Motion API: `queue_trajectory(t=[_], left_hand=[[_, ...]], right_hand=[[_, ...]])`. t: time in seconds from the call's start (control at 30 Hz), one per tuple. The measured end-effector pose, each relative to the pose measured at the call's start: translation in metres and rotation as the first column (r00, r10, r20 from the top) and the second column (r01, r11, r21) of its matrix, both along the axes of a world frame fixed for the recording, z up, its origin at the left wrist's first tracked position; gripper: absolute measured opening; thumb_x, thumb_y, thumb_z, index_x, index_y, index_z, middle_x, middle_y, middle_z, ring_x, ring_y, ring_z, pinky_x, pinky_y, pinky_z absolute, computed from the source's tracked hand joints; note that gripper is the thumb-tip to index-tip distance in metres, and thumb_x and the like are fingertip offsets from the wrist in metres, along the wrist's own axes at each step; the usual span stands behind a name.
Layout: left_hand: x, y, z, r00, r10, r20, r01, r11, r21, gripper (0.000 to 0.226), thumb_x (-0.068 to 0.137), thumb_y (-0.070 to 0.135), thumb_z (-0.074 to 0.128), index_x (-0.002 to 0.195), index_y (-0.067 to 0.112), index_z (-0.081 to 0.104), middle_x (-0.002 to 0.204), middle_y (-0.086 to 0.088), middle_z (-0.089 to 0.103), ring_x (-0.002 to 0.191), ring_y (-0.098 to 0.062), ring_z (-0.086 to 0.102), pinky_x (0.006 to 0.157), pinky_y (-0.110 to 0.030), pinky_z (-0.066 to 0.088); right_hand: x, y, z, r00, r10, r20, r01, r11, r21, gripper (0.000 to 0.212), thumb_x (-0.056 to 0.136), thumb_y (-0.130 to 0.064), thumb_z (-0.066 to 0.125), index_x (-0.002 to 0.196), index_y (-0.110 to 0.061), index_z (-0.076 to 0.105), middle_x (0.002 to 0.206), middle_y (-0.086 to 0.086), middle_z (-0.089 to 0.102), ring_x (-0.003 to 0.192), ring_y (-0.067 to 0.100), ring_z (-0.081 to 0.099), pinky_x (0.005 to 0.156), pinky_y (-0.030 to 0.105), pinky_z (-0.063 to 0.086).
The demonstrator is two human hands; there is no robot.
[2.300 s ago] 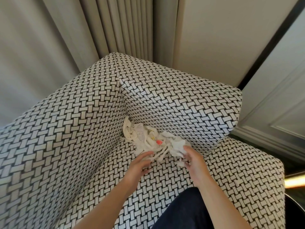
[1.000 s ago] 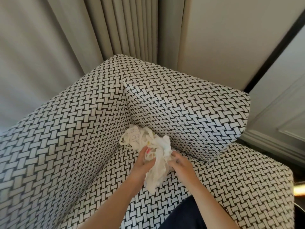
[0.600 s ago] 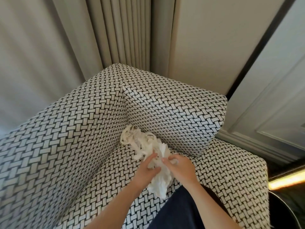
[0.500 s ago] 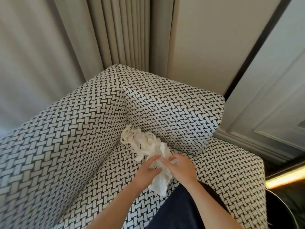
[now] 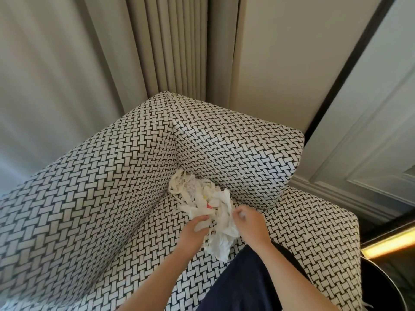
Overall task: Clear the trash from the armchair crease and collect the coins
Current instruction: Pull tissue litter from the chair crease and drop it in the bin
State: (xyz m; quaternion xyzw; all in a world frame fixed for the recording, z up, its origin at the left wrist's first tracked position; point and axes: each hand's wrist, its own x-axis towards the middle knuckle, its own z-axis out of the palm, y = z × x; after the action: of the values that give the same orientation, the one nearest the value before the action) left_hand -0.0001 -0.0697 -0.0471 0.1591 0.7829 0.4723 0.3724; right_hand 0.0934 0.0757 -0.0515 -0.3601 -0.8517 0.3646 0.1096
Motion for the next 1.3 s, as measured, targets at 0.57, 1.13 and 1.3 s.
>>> queue_trajectory(t=[0.57, 1.13, 1.3], left_hand=[[0.018, -0.011, -0.012, 0.994, -0.104, -0.009, 0.102, 0.986, -0.134, 0.024, 0.088, 0.014, 0.053, 0.103, 0.027, 0.067, 0.126, 0.006, 0.058, 0.102, -0.007, 0.053, 0.085, -0.015, 0.040], [0.039, 0.006, -0.002, 0.933, -0.317, -0.174, 0.261, 0.924, -0.280, 0.036, 0.095, 0.019, 0.046, 0.130, 0.010, 0.051, 0.132, -0.001, 0.052, 0.107, -0.011, 0.052, 0.087, -0.018, 0.038], [0.026, 0.007, 0.026, 0.880, -0.302, -0.365, 0.229, 0.946, -0.230, 0.026, 0.096, 0.020, 0.047, 0.114, 0.019, 0.065, 0.128, 0.000, 0.055, 0.116, -0.015, 0.053, 0.101, -0.028, 0.040]], right_hand=[[0.000, -0.001, -0.001, 0.952, 0.302, 0.048, -0.284, 0.931, -0.230, 0.054, 0.094, -0.022, 0.052, 0.145, -0.025, 0.034, 0.152, -0.008, 0.028, 0.132, 0.000, 0.026, 0.105, 0.020, 0.019], [0.073, 0.018, 0.028, 0.940, -0.195, -0.279, 0.058, 0.900, -0.433, 0.052, 0.090, -0.012, 0.057, 0.135, -0.035, 0.046, 0.128, -0.025, 0.040, 0.116, -0.002, 0.045, 0.095, 0.017, 0.038], [0.109, 0.029, 0.029, 0.894, -0.338, -0.293, 0.160, 0.854, -0.496, 0.048, 0.086, -0.005, 0.059, 0.116, -0.043, 0.059, 0.099, -0.030, 0.055, 0.103, 0.005, 0.049, 0.084, 0.016, 0.046]])
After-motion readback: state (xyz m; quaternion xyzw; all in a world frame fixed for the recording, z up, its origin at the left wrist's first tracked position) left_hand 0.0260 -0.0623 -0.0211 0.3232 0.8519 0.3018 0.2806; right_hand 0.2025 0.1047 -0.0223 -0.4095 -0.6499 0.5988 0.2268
